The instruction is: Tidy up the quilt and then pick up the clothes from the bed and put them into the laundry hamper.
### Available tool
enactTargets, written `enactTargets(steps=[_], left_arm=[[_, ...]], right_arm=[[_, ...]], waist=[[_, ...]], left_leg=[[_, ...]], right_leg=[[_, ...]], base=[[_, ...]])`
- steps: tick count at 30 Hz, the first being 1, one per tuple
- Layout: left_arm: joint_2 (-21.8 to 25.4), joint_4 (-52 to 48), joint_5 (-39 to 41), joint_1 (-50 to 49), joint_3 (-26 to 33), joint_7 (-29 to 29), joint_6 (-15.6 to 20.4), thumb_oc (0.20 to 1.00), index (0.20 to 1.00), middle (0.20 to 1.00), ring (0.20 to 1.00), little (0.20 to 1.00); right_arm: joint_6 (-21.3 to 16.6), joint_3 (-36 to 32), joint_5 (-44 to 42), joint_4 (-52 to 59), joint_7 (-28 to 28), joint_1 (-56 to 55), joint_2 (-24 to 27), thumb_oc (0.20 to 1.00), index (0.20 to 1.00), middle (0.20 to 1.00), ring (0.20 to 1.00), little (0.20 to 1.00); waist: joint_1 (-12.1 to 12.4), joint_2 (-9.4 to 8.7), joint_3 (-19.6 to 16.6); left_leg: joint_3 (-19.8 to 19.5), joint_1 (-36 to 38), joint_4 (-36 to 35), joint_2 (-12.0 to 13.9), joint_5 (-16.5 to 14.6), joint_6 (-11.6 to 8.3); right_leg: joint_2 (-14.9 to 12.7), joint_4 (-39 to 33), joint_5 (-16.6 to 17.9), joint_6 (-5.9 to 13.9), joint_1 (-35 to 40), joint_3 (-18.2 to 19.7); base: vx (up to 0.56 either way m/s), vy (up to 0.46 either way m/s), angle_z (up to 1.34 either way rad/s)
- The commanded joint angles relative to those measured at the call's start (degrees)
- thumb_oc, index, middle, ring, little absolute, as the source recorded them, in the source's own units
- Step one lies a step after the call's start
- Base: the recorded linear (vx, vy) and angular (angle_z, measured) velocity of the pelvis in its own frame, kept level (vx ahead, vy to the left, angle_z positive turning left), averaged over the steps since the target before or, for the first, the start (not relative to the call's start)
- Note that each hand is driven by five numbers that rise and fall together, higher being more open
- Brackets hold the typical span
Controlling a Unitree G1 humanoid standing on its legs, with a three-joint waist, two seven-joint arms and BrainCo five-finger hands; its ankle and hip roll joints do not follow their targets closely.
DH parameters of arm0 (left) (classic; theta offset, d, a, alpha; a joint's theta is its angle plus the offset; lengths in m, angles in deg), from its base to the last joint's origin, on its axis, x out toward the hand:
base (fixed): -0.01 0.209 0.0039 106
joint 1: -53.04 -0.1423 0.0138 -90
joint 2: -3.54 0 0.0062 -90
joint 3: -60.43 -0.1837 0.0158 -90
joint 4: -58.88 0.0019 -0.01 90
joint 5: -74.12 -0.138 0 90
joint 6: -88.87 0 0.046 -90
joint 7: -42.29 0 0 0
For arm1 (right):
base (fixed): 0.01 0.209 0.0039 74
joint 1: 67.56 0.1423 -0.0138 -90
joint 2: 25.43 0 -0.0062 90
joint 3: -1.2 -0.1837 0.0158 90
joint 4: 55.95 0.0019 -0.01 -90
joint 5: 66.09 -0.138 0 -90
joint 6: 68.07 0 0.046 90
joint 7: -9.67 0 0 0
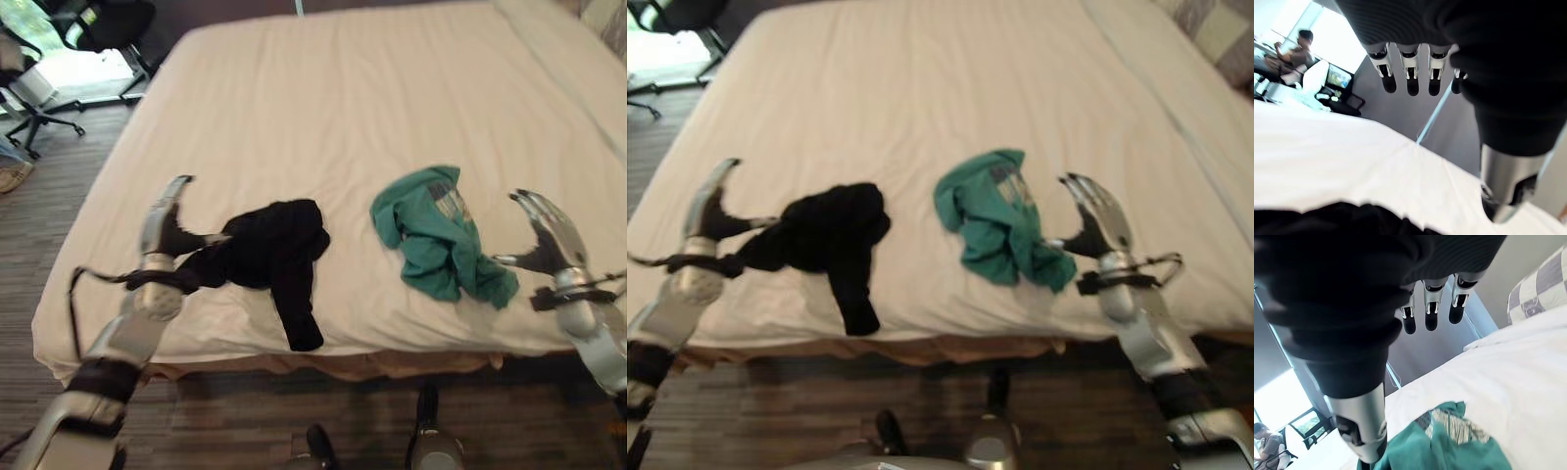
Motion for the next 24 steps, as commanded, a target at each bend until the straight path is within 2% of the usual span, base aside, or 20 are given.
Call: enactTargets(steps=[1,4,8,9,10,11,13,14,16,17,18,19,20,21,22,23,24], left_arm=[[0.32,10.12,-7.21,12.7,-2.45,1.74,-3.71,1.0,1.0,1.0,1.0,1.0],[-2.79,18.26,-10.86,17.8,-6.6,1.82,-5.39,1.0,1.0,1.0,1.0,1.0],[-6.78,26.75,-15.87,19.01,-8.96,1.04,-7.87,1.0,1.0,1.0,1.0,1.0],[-7.67,28.44,-17.56,18.21,-9.33,0.3,-8.23,0.937,0.937,0.937,0.937,0.937],[-9.19,31.69,-20.41,16.77,-9.96,-0.61,-8.71,0.548,0.548,0.548,0.548,0.548],[-9.34,31.88,-20.54,16.76,-9.95,-0.52,-8.63,0.457,0.457,0.457,0.457,0.457],[-10.44,33.45,-21.88,13.76,-9.44,-1.07,-8.94,0.426,0.426,0.426,0.426,0.426],[-11.48,34.7,-22.87,9.57,-8.55,-1.25,-8.85,0.2,0.2,0.2,0.2,0.2],[-12.1,35.1,-22.8,6.69,-7.57,-1.19,-8.78,0.2,0.2,0.2,0.2,0.2],[-14.62,34.87,-18.42,-0.17,-3.69,-2.11,-7.82,0.2,0.2,0.2,0.2,0.2],[-14.65,34.58,-18.3,-0.66,-3.44,-2.15,-7.83,0.2,0.2,0.2,0.2,0.2],[-17.56,30.05,-5.55,-7.14,1.85,-3.22,-4.67,0.2,0.2,0.2,0.2,0.2],[-17.48,29.53,-5.13,-7.75,2.05,-3.39,-4.75,0.2,0.2,0.2,0.2,0.2],[-17.78,26.58,-2.84,-11.05,3.12,-2.98,-3.74,0.2,0.2,0.2,0.2,0.2],[-17.56,19.03,-0.13,-17.65,3.52,-3.95,-1.65,0.2,0.2,0.2,0.2,0.2],[-17.45,18.51,-0.04,-18.13,3.68,-4.08,-1.83,0.2,0.2,0.2,0.2,0.2],[-17.5,14.49,2.58,-21.62,4.17,-5.31,-0.99,0.2,0.2,0.2,0.2,0.2]], right_arm=[[-1.34,1.84,-1.99,6.08,-2.92,5.58,-1.14,1.0,1.0,1.0,1.0,1.0],[-2.14,3.57,-1.68,8.65,-3.61,6.62,-1.9,1.0,1.0,1.0,1.0,1.0],[-2.74,4.23,-0.07,10.64,-4.39,6.63,-1.83,1.0,1.0,1.0,1.0,1.0],[-2.93,4.11,0.01,10.97,-4.44,6.55,-1.68,1.0,1.0,1.0,1.0,1.0],[-3.25,4.11,0.19,11.63,-4.31,6.36,-1.35,1.0,1.0,1.0,1.0,1.0],[-3.25,4.12,0.2,11.67,-4.3,6.26,-1.31,1.0,1.0,1.0,1.0,1.0],[-3.65,3.84,0.44,12.47,-4.16,6.29,-0.6,1.0,1.0,1.0,1.0,1.0],[-4.04,3.63,0.86,13.23,-4.34,6.85,0.46,1.0,1.0,1.0,1.0,1.0],[-4.12,3.55,0.91,13.46,-4.32,7.28,1.1,1.0,1.0,1.0,1.0,1.0],[-4.17,3.37,0.29,13.3,-3.93,9.03,1.59,1.0,1.0,1.0,1.0,1.0],[-4.17,3.76,0.23,13.25,-3.92,9.15,1.69,1.0,1.0,1.0,1.0,1.0],[-3.18,4.15,-0.15,11.72,-3.52,10.72,2.36,1.0,1.0,1.0,1.0,1.0],[-3.17,4.69,-0.21,11.53,-3.58,10.99,2.41,1.0,1.0,1.0,1.0,1.0],[-2.37,5.06,0.01,10.05,-3.59,12.0,2.63,1.0,1.0,1.0,1.0,1.0],[-0.8,5.91,1.4,6.74,-3.93,14.62,3.31,1.0,1.0,1.0,1.0,1.0],[-0.84,6.23,1.42,6.51,-4.05,14.79,3.23,1.0,1.0,1.0,1.0,1.0],[0.17,7.21,2.26,4.29,-4.34,16.26,3.19,1.0,1.0,1.0,1.0,1.0]], waist=[[-1.64,-0.53,6.9],[-2.36,-0.27,8.59],[-2.99,-0.31,9.65],[-3.08,-0.48,9.89],[-3.02,-0.74,9.8],[-3.03,-0.69,9.72],[-2.58,-0.91,9.47],[-1.87,-1.02,8.99],[-1.58,-0.94,8.59],[0.04,-0.82,8.19],[-0.21,-0.69,8.03],[1.96,-0.28,7.91],[1.59,-0.12,7.76],[2.29,0.22,7.66],[4.08,0.8,7.56],[3.92,0.83,7.42],[4.8,1.08,7.36]], left_leg=[[3.67,-0.82,-0.12,4.32,-0.33,-4.97],[4.61,-2.9,-0.2,4.78,0.79,-5.4],[5.3,-4.11,-0.2,5.47,1.43,-5.91],[5.34,-4.28,-0.2,5.63,1.5,-6.03],[5.25,-4.29,-0.2,5.9,1.52,-6.16],[5.25,-4.29,-0.2,5.9,1.52,-6.17],[5.03,-4.08,-0.2,6.07,1.44,-6.17],[4.81,-3.82,-0.2,6.23,1.38,-6.22],[4.71,-3.7,-0.2,6.29,1.3,-6.22],[4.31,-3.58,-0.2,6.28,1.18,-6.16],[4.31,-3.56,-0.2,6.32,1.16,-6.17],[3.71,-3.68,-0.2,6.29,1.28,-6.17],[3.61,-3.69,-0.2,6.36,1.27,-6.2],[3.01,-3.94,-0.2,6.43,1.42,-6.24],[2.12,-4.47,-0.2,6.49,1.66,-6.34],[2.06,-4.5,-0.2,6.54,1.67,-6.36],[1.6,-4.67,-0.2,6.57,1.61,-6.29]], right_leg=[[-3.63,2.48,-6.41,6.73,-0.66,-0.79],[-4.06,2.59,-5.81,6.89,-3.1,-0.48],[-4.34,2.54,-5.51,7.0,-4.23,-0.95],[-4.43,2.55,-5.52,7.0,-4.3,-1.05],[-4.39,2.74,-5.49,7.0,-4.35,-1.23],[-4.39,2.75,-5.52,7.0,-4.36,-1.23],[-4.29,3.16,-5.71,6.88,-4.2,-1.53],[-4.27,3.45,-5.91,6.71,-3.83,-1.89],[-4.25,3.52,-6.02,6.65,-3.64,-2.16],[-4.16,3.49,-6.12,6.49,-3.21,-2.65],[-4.12,3.45,-6.12,6.49,-3.16,-2.67],[-4.06,3.34,-6.23,6.22,-2.61,-3.47],[-4.0,3.31,-6.25,6.22,-2.52,-3.59],[-3.95,3.19,-6.3,6.11,-2.26,-4.06],[-3.94,2.77,-6.34,5.98,-1.74,-4.91],[-3.89,2.72,-6.32,5.97,-1.7,-4.99],[-3.83,2.47,-6.3,5.89,-1.43,-5.46]], base=[[-0.13,-0.024,-0.3],[-0.07,-0.021,-0.28],[-0.03,-0.013,-0.15],[0.0,-0.032,-0.09],[0.01,-0.022,-0.04],[0.02,-0.025,-0.07],[0.03,-0.021,-0.04],[0.04,-0.024,0.03],[0.04,-0.018,0.06],[0.05,-0.017,0.07],[0.05,-0.064,0.02],[0.03,-0.053,0.03],[0.04,-0.069,-0.01],[0.03,-0.053,0.19],[0.03,-0.052,0.22],[0.02,-0.047,0.26],[0.01,-0.03,0.3]])
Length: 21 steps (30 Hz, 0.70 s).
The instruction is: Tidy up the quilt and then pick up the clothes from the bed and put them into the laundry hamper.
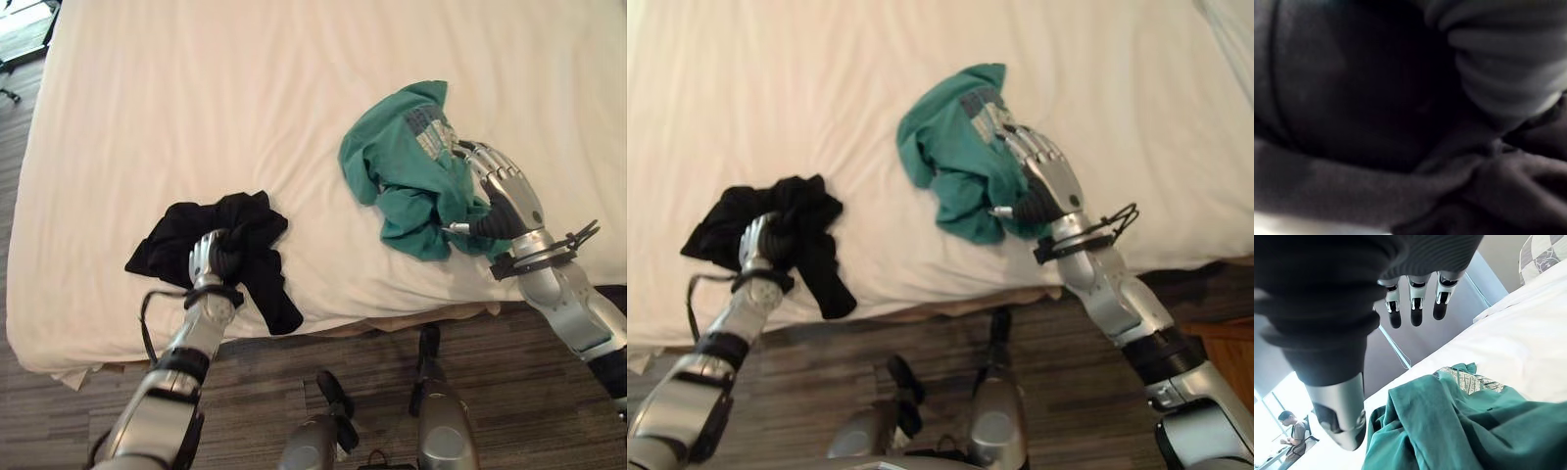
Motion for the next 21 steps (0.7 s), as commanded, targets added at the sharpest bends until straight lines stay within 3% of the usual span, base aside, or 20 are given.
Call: enactTargets(steps=[1,3,4,6,7,8,10,13,14,15,17,21], left_arm=[[0.31,-0.36,9.94,-19.36,-5.05,-9.02,-0.4,0.2,0.2,0.2,0.2,0.2],[0.52,-6.8,14.09,-23.91,-4.84,-10.26,0.98,0.2,0.2,0.2,0.2,0.2],[0.01,-9.08,16.46,-26.17,-5.63,-11.15,1.47,0.2,0.2,0.2,0.2,0.2],[0.1,-10.65,16.72,-27.43,-6.26,-11.69,2.01,0.2,0.2,0.2,0.2,0.2],[0.71,-12.44,16.69,-28.27,-7.85,-12.54,2.66,0.2,0.2,0.2,0.2,0.2],[0.68,-12.48,16.72,-28.28,-7.71,-12.54,2.64,0.2,0.2,0.2,0.2,0.2],[0.57,-13.88,18.52,-27.96,-10.16,-14.35,3.08,0.2,0.2,0.2,0.2,0.2],[0.74,-15.01,18.67,-26.63,-11.73,-15.44,2.93,0.2,0.2,0.2,0.2,0.2],[1.01,-15.52,18.31,-25.9,-12.66,-16.06,2.8,0.2,0.2,0.2,0.2,0.2],[1.15,-16.44,18.05,-25.46,-13.67,-17.15,2.84,0.2,0.2,0.2,0.2,0.2],[1.33,-17.04,17.56,-24.51,-14.5,-18.61,2.44,0.2,0.2,0.2,0.2,0.2],[1.07,-16.29,14.62,-23.28,-13.46,-19.85,1.65,0.2,0.2,0.2,0.2,0.2]], right_arm=[[2.06,1.57,2.22,-5.66,-2.65,8.27,-0.31,1.0,1.0,1.0,1.0,1.0],[3.19,3.34,2.17,-12.02,-2.74,10.65,-1.31,1.0,1.0,1.0,1.0,1.0],[4.53,4.86,0.49,-20.8,-2.49,13.16,-2.97,1.0,1.0,1.0,1.0,1.0],[4.71,6.64,-0.33,-26.42,-2.43,15.7,-4.11,1.0,1.0,1.0,1.0,1.0],[5.98,8.52,-2.48,-37.25,-1.9,20.77,-6.51,1.0,1.0,1.0,1.0,1.0],[5.71,8.91,-2.62,-37.96,-2.07,21.37,-6.72,1.0,1.0,1.0,1.0,1.0],[6.66,10.74,-6.84,-53.59,-0.8,27.28,-11.31,1.0,1.0,1.0,1.0,1.0],[6.96,11.73,-8.89,-61.44,1.12,29.28,-13.93,1.0,1.0,1.0,1.0,1.0],[7.15,12.05,-9.85,-63.72,2.57,29.57,-14.92,0.548,0.548,0.548,0.548,0.548],[7.11,12.7,-10.05,-65.31,4.31,28.93,-15.95,0.2,0.2,0.2,0.2,0.2],[7.08,12.35,-11.1,-66.1,6.05,27.19,-17.57,0.2,0.2,0.2,0.2,0.2],[4.59,9.43,-14.38,-56.38,8.86,12.17,-21.41,0.2,0.2,0.2,0.2,0.2]], waist=[[5.83,-2.81,-1.3],[7.34,-2.21,-1.22],[8.89,-1.74,-1.35],[9.24,-1.43,-1.3],[10.44,-0.76,-1.4],[10.29,-0.76,-1.33],[11.49,0.33,-1.6],[11.67,0.78,-1.94],[11.72,0.81,-2.16],[11.73,0.75,-2.51],[11.47,0.27,-3.36],[9.23,-2.91,-5.39]], left_leg=[[0.16,-2.52,0.17,4.32,1.41,-4.89],[-0.87,-3.15,0.17,4.31,1.62,-4.89],[-1.82,-3.76,0.17,4.26,1.66,-4.95],[-2.23,-3.87,0.17,4.24,1.59,-4.98],[-2.98,-4.1,0.17,4.12,1.85,-5.16],[-3.01,-4.13,0.17,4.15,1.86,-5.17],[-4.1,-4.75,0.17,3.75,2.11,-5.38],[-4.67,-4.98,0.17,3.53,2.14,-5.45],[-4.77,-4.93,0.17,3.45,2.06,-5.46],[-4.87,-4.73,0.17,3.33,1.85,-5.4],[-4.81,-4.16,0.17,3.13,1.28,-5.19],[-4.16,-1.92,0.17,2.29,-0.85,-4.01]], right_leg=[[-5.64,2.27,-6.63,8.18,1.36,-3.68],[-5.64,2.14,-6.71,8.04,1.66,-4.38],[-5.78,2.07,-6.85,7.86,2.08,-5.12],[-5.74,1.87,-6.99,7.75,2.59,-5.56],[-5.85,1.69,-7.0,7.66,3.03,-6.19],[-5.81,1.65,-6.99,7.65,3.04,-6.23],[-6.03,1.51,-6.84,7.67,3.39,-6.94],[-6.21,1.44,-6.73,7.8,3.75,-7.42],[-6.26,1.34,-6.71,7.87,3.99,-7.55],[-6.28,1.28,-6.73,7.89,4.25,-7.53],[-6.31,1.2,-6.74,7.93,4.74,-7.49],[-6.19,1.17,-6.35,8.23,5.7,-6.38]], base=[[0.0,-0.047,0.29],[-0.02,-0.055,0.35],[-0.02,-0.039,0.38],[-0.02,-0.027,0.41],[-0.02,-0.02,0.39],[-0.03,-0.002,0.39],[-0.03,0.015,0.36],[-0.01,0.033,0.26],[0.01,0.033,0.08],[0.02,0.042,0.05],[0.04,0.045,0.03],[0.08,0.062,0.0]])
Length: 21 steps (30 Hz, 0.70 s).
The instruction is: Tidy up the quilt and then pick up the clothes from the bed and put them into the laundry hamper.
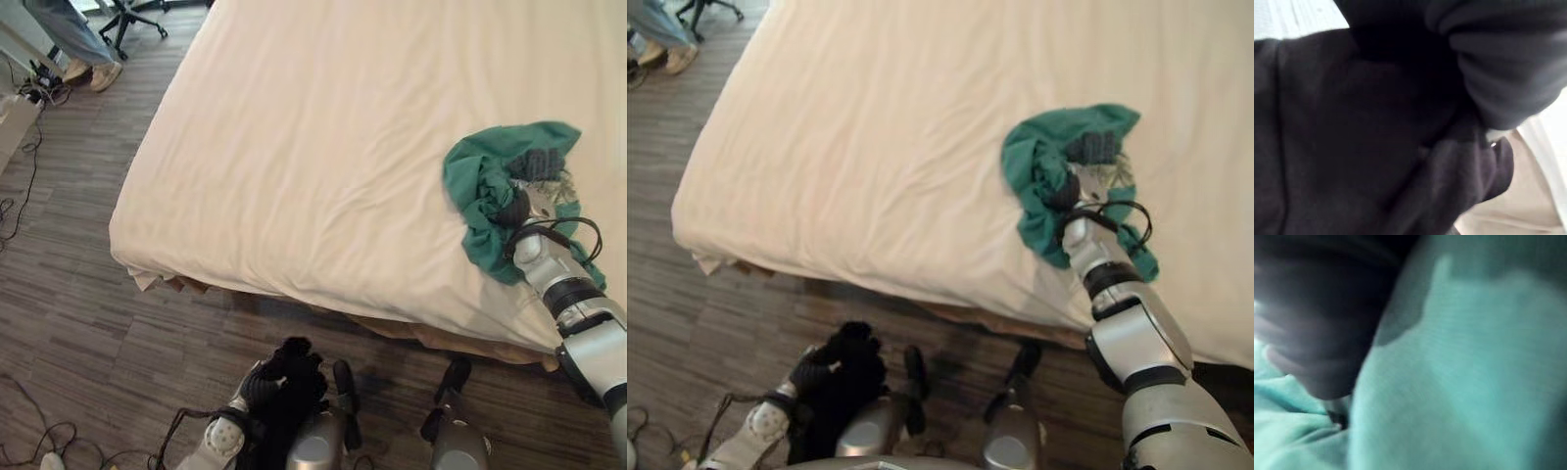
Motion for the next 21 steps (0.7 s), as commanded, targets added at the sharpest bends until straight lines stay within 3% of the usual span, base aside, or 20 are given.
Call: enactTargets(steps=[1,2,4,5,6,9,15,18,20,21], left_arm=[[2.43,-1.77,-1.08,3.98,0.72,-0.62,1.77,0.2,0.2,0.2,0.2,0.2],[2.6,-0.95,-3.08,3.88,3.21,-0.5,1.15,0.2,0.2,0.2,0.2,0.2],[2.66,-0.59,-3.82,3.42,4.12,-0.65,1.05,0.2,0.2,0.2,0.2,0.2],[2.65,-0.12,-5.36,2.61,5.77,-1.0,0.64,0.2,0.2,0.2,0.2,0.2],[2.71,-0.15,-5.4,2.42,5.61,-1.0,0.65,0.2,0.2,0.2,0.2,0.2],[1.58,3.2,-5.94,1.45,8.16,-1.08,-0.41,0.2,0.2,0.2,0.2,0.2],[-1.23,12.68,-4.81,2.9,9.7,1.69,-1.54,0.2,0.2,0.2,0.2,0.2],[-3.65,20.84,-3.62,4.44,10.03,3.7,-2.35,0.2,0.2,0.2,0.2,0.2],[-5.18,26.0,-2.55,5.77,10.02,4.58,-2.8,0.2,0.2,0.2,0.2,0.2],[-5.93,27.46,-2.17,6.27,9.78,4.66,-2.85,0.2,0.2,0.2,0.2,0.2]], right_arm=[[-1.99,0.71,-4.53,7.25,7.34,-14.76,-5.57,0.2,0.2,0.2,0.2,0.2],[-3.48,-3.96,-8.89,14.85,9.62,-25.7,-5.65,0.2,0.2,0.2,0.2,0.2],[-4.27,-5.93,-10.74,17.91,10.98,-31.25,-6.01,0.2,0.2,0.2,0.2,0.2],[-4.84,-10.18,-14.41,21.29,13.66,-41.42,-7.02,0.2,0.2,0.2,0.2,0.2],[-4.74,-10.32,-14.46,21.67,13.78,-41.93,-6.97,0.2,0.2,0.2,0.2,0.2],[-5.01,-13.81,-15.49,20.49,17.1,-53.12,-9.59,0.2,0.2,0.2,0.2,0.2],[-4.61,-13.64,-15.88,18.09,18.33,-55.84,-12.04,0.2,0.2,0.2,0.2,0.2],[-4.6,-11.06,-15.1,16.9,18.22,-53.73,-13.01,0.2,0.2,0.2,0.2,0.2],[-5.03,-8.92,-15.11,15.66,17.55,-50.95,-13.26,0.2,0.2,0.2,0.2,0.2],[-4.99,-7.51,-14.72,14.61,17.33,-49.66,-13.72,0.2,0.2,0.2,0.2,0.2]], waist=[[0.06,-3.98,-0.33],[-2.18,-5.73,-1.21],[-2.93,-6.46,-1.63],[-4.71,-7.94,-2.75],[-4.53,-8.0,-2.9],[-7.01,-9.94,-4.1],[-8.4,-11.2,-3.43],[-9.09,-10.98,-2.73],[-8.16,-10.62,-3.37],[-7.28,-10.67,-3.87]], left_leg=[[4.04,2.28,0.1,2.99,-3.73,-4.38],[4.56,3.96,0.1,2.45,-4.93,-3.67],[4.85,4.71,0.1,2.21,-5.35,-3.36],[5.41,6.38,0.1,1.67,-6.28,-2.78],[5.48,6.48,0.1,1.61,-6.34,-2.75],[6.07,8.88,0.1,0.9,-7.45,-1.95],[7.05,10.82,0.1,0.4,-8.25,-0.77],[6.44,10.87,0.1,0.84,-7.57,-0.37],[5.15,10.17,0.1,0.71,-7.08,-0.12],[4.94,8.75,0.1,0.59,-5.51,0.15]], right_leg=[[-4.36,1.17,-5.78,8.03,3.67,1.86],[-4.24,1.49,-5.54,8.21,4.07,2.73],[-4.23,1.74,-5.43,8.3,4.2,3.25],[-4.4,2.6,-4.77,8.64,4.56,4.2],[-4.46,2.61,-4.78,8.67,4.61,4.28],[-4.57,5.07,-4.06,9.07,4.75,6.01],[-4.47,14.03,-4.46,9.07,1.57,9.14],[0.06,18.37,-8.56,8.58,-0.42,14.72],[4.48,13.66,-14.54,7.0,2.86,15.93],[5.55,11.25,-14.68,4.95,3.73,15.63]], base=[[0.14,0.102,-0.08],[0.11,0.082,-0.14],[0.1,0.114,-0.27],[0.09,0.131,-0.32],[0.09,0.129,-0.28],[0.04,0.112,-0.3],[-0.04,0.091,-0.26],[-0.11,0.028,-0.24],[-0.1,-0.099,0.07],[-0.08,-0.246,0.28]])
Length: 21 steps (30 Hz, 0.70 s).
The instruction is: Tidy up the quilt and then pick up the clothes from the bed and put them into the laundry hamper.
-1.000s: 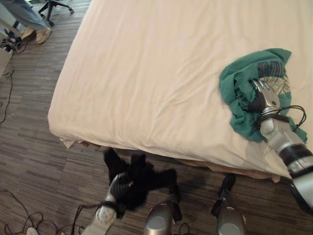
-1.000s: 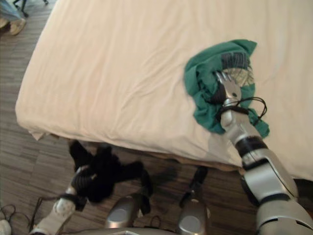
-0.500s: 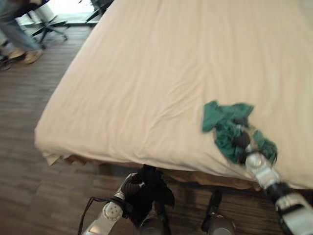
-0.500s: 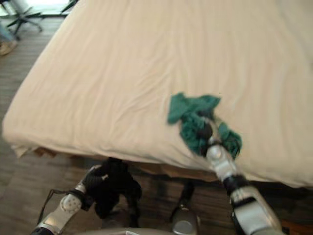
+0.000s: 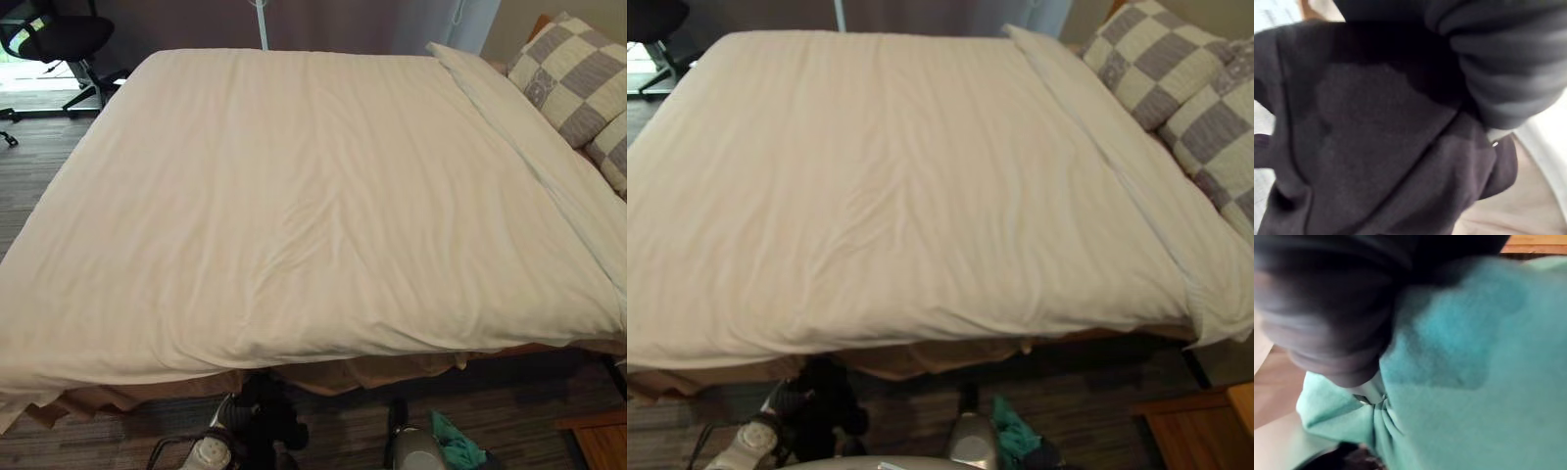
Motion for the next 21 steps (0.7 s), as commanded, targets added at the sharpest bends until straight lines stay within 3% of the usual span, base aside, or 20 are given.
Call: enactTargets(steps=[1,2,3,4,5,6,7,8,9,11,13,15,17,18,19,20,21], left_arm=[[-0.49,-0.21,3.52,2.89,0.1,2.31,0.81,0.2,0.2,0.2,0.2,0.2],[-0.49,-0.19,3.52,2.91,0.11,2.31,0.82,0.2,0.2,0.2,0.2,0.2],[-1.73,0.63,4.74,2.3,0.7,2.92,1.37,0.2,0.2,0.2,0.2,0.2],[-1.74,0.64,4.74,2.31,0.7,2.93,1.37,0.2,0.2,0.2,0.2,0.2],[-2.76,0.85,5.87,2.06,0.49,3.12,1.99,0.2,0.2,0.2,0.2,0.2],[-2.77,0.85,5.87,2.08,0.5,3.12,1.99,0.2,0.2,0.2,0.2,0.2],[-3.59,1.52,5.8,2.9,0.08,3.13,1.89,0.2,0.2,0.2,0.2,0.2],[-3.61,1.52,5.8,2.92,0.09,3.13,1.89,0.2,0.2,0.2,0.2,0.2],[-4.06,2.17,5.4,3.01,0.04,3.04,1.54,0.2,0.2,0.2,0.2,0.2],[-3.65,1.89,5.45,2.4,1.01,3.28,1.03,0.2,0.2,0.2,0.2,0.2],[-3.19,2.07,5.68,1.48,2.0,3.72,0.79,0.2,0.2,0.2,0.2,0.2],[-3.8,4.15,6.99,1.04,4.08,5.01,0.21,0.2,0.2,0.2,0.2,0.2],[-3.85,5.02,7.78,1.15,4.67,5.41,-0.01,0.2,0.2,0.2,0.2,0.2],[-4.42,6.44,8.24,0.95,5.06,5.44,-0.4,0.2,0.2,0.2,0.2,0.2],[-4.39,6.45,8.26,0.96,5.0,5.44,-0.4,0.2,0.2,0.2,0.2,0.2],[-4.05,6.61,8.0,1.3,4.89,5.44,-0.55,0.2,0.2,0.2,0.2,0.2],[-3.25,6.23,7.83,2.5,4.66,6.1,-0.63,0.2,0.2,0.2,0.2,0.2]], right_arm=[[-3.45,2.13,-0.54,-0.48,-1.62,12.84,-0.35,0.2,0.2,0.2,0.2,0.2],[-3.47,2.14,-0.54,-0.51,-1.62,12.87,-0.36,0.2,0.2,0.2,0.2,0.2],[-3.0,5.52,1.72,-2.76,-1.81,16.91,-0.67,0.2,0.2,0.2,0.2,0.2],[-3.01,5.53,1.72,-2.78,-1.81,16.93,-0.68,0.2,0.2,0.2,0.2,0.2],[-3.16,7.04,3.01,-4.02,-1.64,20.12,0.34,0.2,0.2,0.2,0.2,0.2],[-3.18,7.05,3.01,-4.05,-1.64,20.15,0.34,0.2,0.2,0.2,0.2,0.2],[-3.01,6.27,3.76,-6.36,-2.6,21.62,1.62,0.2,0.2,0.2,0.2,0.2],[-3.03,6.27,3.76,-6.4,-2.6,21.65,1.62,0.2,0.2,0.2,0.2,0.2],[-2.85,5.75,4.03,-7.78,-3.06,21.99,2.25,0.2,0.2,0.2,0.2,0.2],[-2.33,4.5,3.13,-9.55,-3.51,21.63,2.06,0.2,0.2,0.2,0.2,0.2],[-2.07,2.83,1.62,-10.46,-3.61,19.93,1.28,0.2,0.2,0.2,0.2,0.2],[-1.76,0.03,-1.19,-12.25,-3.83,17.31,-0.33,0.2,0.2,0.2,0.2,0.2],[-1.86,-0.92,-2.53,-12.35,-3.94,16.8,-1.04,0.2,0.2,0.2,0.2,0.2],[-2.07,-4.19,-5.13,-10.96,-4.26,14.09,-2.14,0.2,0.2,0.2,0.2,0.2],[-2.04,-4.24,-5.12,-10.88,-4.26,14.02,-2.15,0.2,0.2,0.2,0.2,0.2],[-2.12,-5.34,-5.81,-9.91,-4.85,13.13,-2.44,0.2,0.2,0.2,0.2,0.2],[-2.28,-6.64,-6.93,-7.76,-5.72,12.21,-2.89,0.2,0.2,0.2,0.2,0.2]], waist=[[4.12,1.57,2.46],[4.08,1.58,2.49],[6.89,2.5,2.05],[6.84,2.5,2.08],[9.56,3.58,2.66],[9.44,3.59,2.7],[10.94,4.68,3.62],[10.82,4.71,3.6],[10.79,5.36,3.57],[10.6,5.16,3.54],[9.92,4.73,2.98],[10.32,4.26,1.64],[10.37,4.38,1.07],[10.87,4.45,0.42],[10.67,4.3,0.36],[10.71,4.06,0.87],[9.43,2.8,2.22]], left_leg=[[-3.93,-2.68,0.19,0.37,-0.49,-1.96],[-3.97,-2.67,0.19,0.38,-0.48,-1.96],[-5.98,-3.21,0.19,-0.17,-0.22,-2.01],[-6.03,-3.19,0.19,-0.16,-0.22,-2.02],[-8.2,-5.01,0.95,-1.11,1.15,-2.55],[-8.32,-5.01,0.96,-1.12,1.17,-2.55],[-5.97,-8.82,4.37,0.3,2.55,-4.57],[-6.1,-8.96,4.5,0.33,2.5,-4.58],[-2.81,-8.14,4.98,1.9,1.61,-5.57],[2.49,-7.24,7.7,4.94,0.62,-5.23],[2.52,-6.36,9.69,7.1,0.4,-5.57],[4.38,-4.42,8.83,12.31,2.83,-6.53],[4.3,-4.22,7.78,13.15,3.59,-6.85],[1.79,-5.02,4.64,10.56,3.52,-6.43],[1.6,-5.15,4.55,10.25,3.54,-6.26],[0.46,-5.23,3.53,8.42,2.54,-5.21],[-1.19,-4.1,1.62,3.97,0.27,-2.53]], right_leg=[[4.67,-4.27,-8.08,-1.11,4.93,0.3],[4.69,-4.35,-8.05,-1.12,5.01,0.25],[4.53,-8.19,-7.53,-1.54,7.36,-1.23],[4.54,-8.25,-7.51,-1.54,7.43,-1.29],[3.81,-11.37,-7.48,-1.73,9.71,-4.33],[3.81,-11.44,-7.47,-1.73,9.81,-4.47],[1.83,-12.4,-8.03,-2.12,10.92,-9.92],[1.85,-12.4,-8.04,-2.14,10.92,-10.04],[0.87,-12.11,-9.02,-1.69,11.81,-13.04],[-0.67,-11.69,-8.07,-1.88,12.85,-17.36],[-1.84,-10.64,-7.97,-2.29,14.55,-20.69],[-3.74,-8.21,-8.83,-2.87,15.63,-25.25],[-3.89,-7.47,-9.11,-2.87,16.11,-26.61],[-6.99,-2.21,-8.72,-2.11,17.09,-29.0],[-7.35,-1.92,-8.78,-1.97,17.05,-29.27],[-10.11,2.71,-7.09,-1.3,16.4,-30.0],[-16.06,12.13,-1.26,1.59,13.69,-28.45]], base=[[-0.07,-0.193,0.41],[0.05,-0.23,0.75],[0.04,-0.113,0.77],[-0.03,-0.183,0.8],[-0.07,-0.072,0.55],[-0.26,-0.053,0.68],[-0.19,0.015,0.85],[-0.23,0.03,1.66],[-0.11,0.007,1.86],[-0.21,0.032,1.84],[-0.15,0.089,1.89],[-0.11,0.198,1.68],[0.01,0.295,2.01],[0.08,0.443,2.25],[0.16,0.503,2.02],[0.19,0.409,2.48],[0.19,0.411,2.48]])
